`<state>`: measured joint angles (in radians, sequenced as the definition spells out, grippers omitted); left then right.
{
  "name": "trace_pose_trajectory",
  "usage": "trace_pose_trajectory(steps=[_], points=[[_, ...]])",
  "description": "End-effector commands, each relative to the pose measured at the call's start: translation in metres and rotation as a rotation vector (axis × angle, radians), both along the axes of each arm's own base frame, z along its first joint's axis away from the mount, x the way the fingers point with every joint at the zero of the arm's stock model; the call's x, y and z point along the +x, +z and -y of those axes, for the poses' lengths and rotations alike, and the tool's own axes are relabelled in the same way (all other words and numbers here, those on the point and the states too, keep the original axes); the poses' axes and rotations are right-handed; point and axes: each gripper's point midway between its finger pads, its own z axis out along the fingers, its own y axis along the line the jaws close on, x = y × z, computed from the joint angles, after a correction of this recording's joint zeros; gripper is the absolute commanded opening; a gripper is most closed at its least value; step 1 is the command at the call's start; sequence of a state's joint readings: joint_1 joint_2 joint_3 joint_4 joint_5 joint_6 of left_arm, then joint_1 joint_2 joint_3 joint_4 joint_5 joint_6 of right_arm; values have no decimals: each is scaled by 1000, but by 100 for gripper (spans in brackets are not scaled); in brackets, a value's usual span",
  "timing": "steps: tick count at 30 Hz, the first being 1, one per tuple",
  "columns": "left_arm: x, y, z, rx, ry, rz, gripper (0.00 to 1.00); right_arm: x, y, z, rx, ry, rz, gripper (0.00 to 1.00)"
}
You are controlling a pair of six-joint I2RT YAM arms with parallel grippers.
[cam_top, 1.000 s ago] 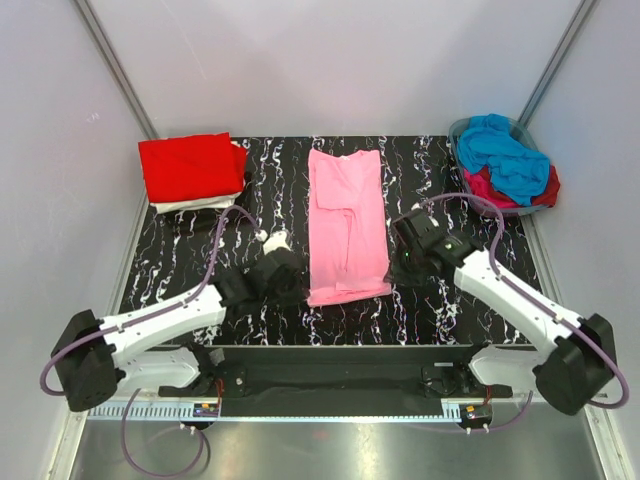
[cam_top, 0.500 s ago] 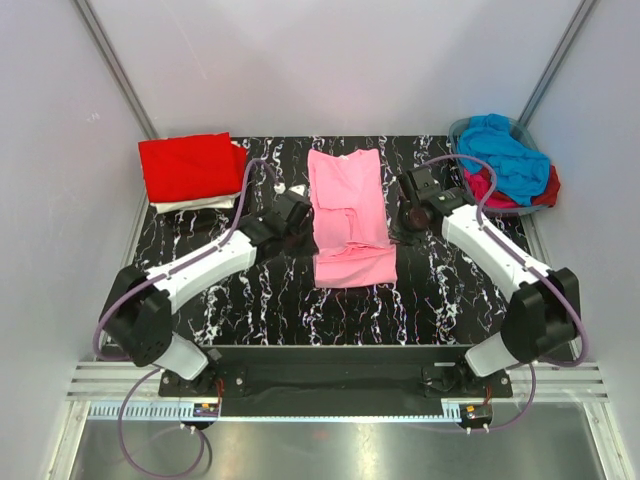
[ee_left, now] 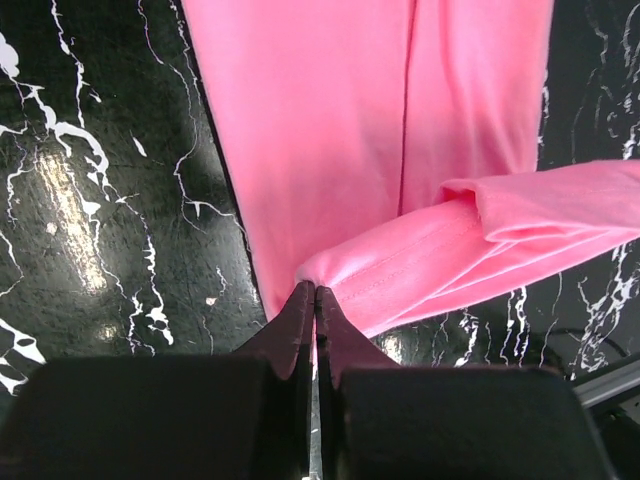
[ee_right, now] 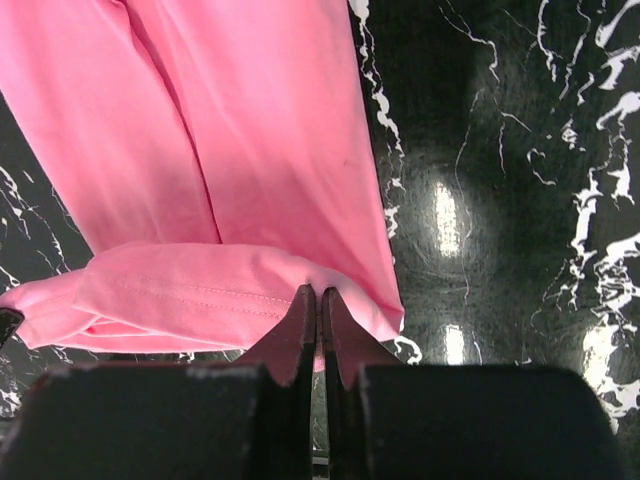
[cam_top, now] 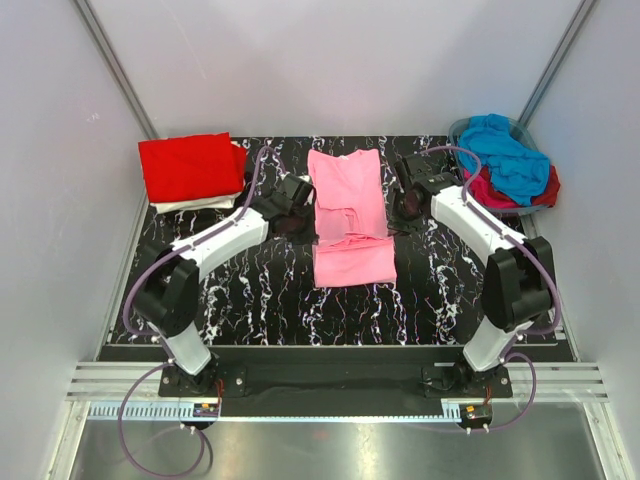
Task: Fold and stack the t-shirts
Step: Fold the tshirt
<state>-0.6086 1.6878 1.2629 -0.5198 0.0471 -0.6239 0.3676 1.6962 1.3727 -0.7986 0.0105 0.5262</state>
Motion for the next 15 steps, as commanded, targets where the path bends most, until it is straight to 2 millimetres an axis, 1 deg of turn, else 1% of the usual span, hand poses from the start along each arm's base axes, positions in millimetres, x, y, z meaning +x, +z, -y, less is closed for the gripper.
trace_pose_trajectory(steps=[1, 4, 7, 8, 10, 11, 12, 14, 15], points=[[12, 8, 3, -20, -33, 10, 0, 20, 12, -2, 6, 29, 59, 0], [16, 1, 3, -17, -36, -4, 0, 21, 4, -7, 28, 50, 37, 0], [20, -5, 3, -9, -37, -11, 0, 26, -6, -7, 17, 53, 23, 0], [24, -6, 0, -5, -31, -11, 0, 28, -10, -6, 10, 52, 19, 0], [29, -10, 3, -8, -42, -21, 0, 36, -15, -4, 3, 54, 15, 0], [32, -16, 2, -9, -44, -37, 0, 39, -14, -4, -1, 62, 18, 0], [35, -14, 5, -19, -53, -33, 0, 42, -19, -4, -6, 66, 12, 0], [40, -19, 5, -12, -62, -40, 0, 46, -20, -2, -10, 66, 20, 0], [44, -17, 7, -13, -62, -32, 0, 48, -25, -1, -10, 59, 10, 0]])
